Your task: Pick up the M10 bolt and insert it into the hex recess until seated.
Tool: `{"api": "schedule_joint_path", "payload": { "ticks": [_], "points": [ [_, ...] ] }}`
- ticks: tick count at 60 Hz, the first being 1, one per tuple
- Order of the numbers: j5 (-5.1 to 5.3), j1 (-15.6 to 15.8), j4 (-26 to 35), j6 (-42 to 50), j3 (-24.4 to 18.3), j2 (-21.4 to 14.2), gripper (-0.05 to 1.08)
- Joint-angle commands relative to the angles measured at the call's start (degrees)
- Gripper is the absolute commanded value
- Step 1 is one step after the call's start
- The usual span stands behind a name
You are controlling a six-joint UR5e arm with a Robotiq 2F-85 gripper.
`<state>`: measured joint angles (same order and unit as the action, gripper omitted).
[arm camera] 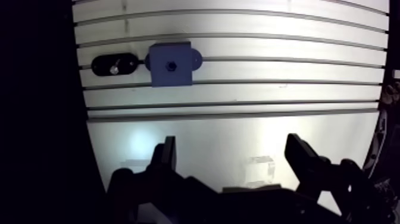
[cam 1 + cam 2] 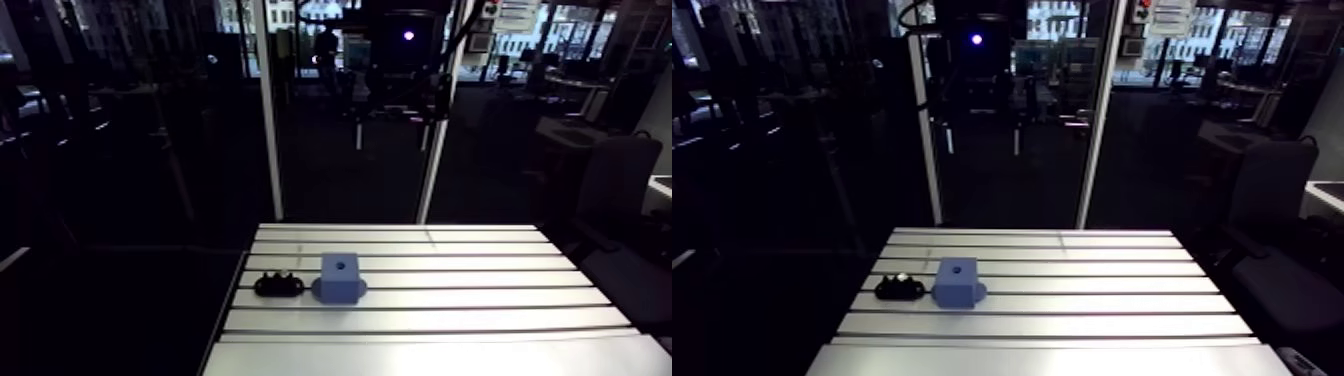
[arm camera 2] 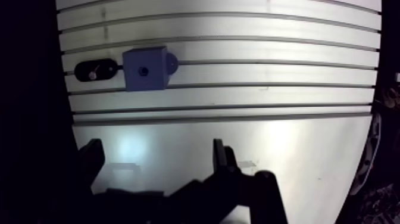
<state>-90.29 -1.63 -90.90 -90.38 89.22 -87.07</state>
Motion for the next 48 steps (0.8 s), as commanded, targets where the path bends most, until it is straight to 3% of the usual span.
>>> {"api": "schedule_joint_path", "payload": {
  "ticks": [1,26,41,48],
  "points": [
    [0.51,0.22,-0.45,0.08,0.56,0.03,0.01],
    [0.88,4.15,-7.39,0.46,2.4,-0.26,0.01],
    [0.51,7.21,-7.73,0.94,2.49,1.46,0.01],
    [0.76,8.17,-11.66,1.13,3.41,2.49,0.01]
  ]
}}
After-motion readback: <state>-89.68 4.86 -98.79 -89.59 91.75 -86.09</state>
